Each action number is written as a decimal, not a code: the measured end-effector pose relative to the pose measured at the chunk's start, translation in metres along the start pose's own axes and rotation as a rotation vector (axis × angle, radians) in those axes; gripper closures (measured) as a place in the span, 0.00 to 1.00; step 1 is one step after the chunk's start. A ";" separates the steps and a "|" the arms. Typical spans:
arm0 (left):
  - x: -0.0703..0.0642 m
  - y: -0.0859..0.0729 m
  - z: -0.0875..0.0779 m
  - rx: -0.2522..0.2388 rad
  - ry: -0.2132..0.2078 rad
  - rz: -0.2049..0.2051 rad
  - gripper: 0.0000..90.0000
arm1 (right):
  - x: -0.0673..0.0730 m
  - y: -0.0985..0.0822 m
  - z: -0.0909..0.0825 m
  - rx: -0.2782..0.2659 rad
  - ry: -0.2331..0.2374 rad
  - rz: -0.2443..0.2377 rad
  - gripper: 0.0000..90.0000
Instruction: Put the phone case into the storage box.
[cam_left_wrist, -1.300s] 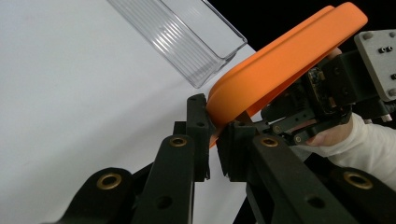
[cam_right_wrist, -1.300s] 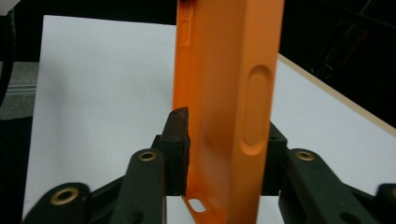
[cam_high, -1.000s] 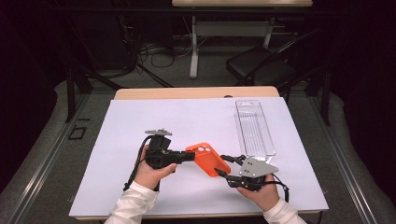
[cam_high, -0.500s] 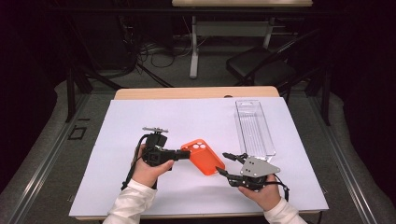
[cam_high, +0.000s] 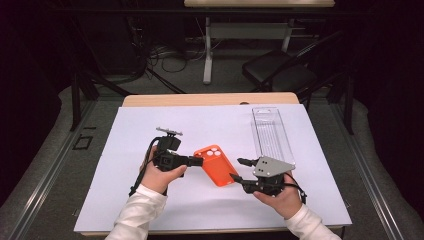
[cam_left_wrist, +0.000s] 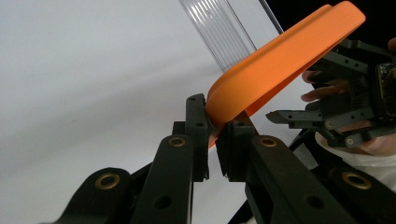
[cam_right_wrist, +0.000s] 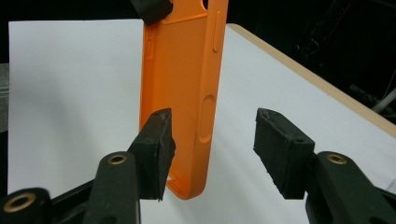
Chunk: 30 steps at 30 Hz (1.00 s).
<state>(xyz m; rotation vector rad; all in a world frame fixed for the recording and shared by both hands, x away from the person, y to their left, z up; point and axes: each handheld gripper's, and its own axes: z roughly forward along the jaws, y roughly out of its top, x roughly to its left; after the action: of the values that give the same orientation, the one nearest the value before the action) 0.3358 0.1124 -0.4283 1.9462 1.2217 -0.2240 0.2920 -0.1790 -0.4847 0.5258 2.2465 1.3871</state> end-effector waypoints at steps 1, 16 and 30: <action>0.000 0.002 0.001 0.003 0.006 -0.005 0.93 | -0.004 0.003 0.000 0.016 0.007 0.024 0.52; 0.009 0.021 0.008 0.082 0.006 -0.057 0.93 | -0.020 0.023 0.008 0.153 0.021 0.085 0.52; 0.012 0.014 0.002 0.124 0.048 -0.060 0.93 | -0.031 0.044 0.018 0.273 0.056 0.116 0.51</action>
<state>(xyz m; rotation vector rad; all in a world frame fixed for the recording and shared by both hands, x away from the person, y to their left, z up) 0.3541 0.1160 -0.4285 2.0331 1.3259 -0.2917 0.3313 -0.1636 -0.4467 0.7259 2.5032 1.1652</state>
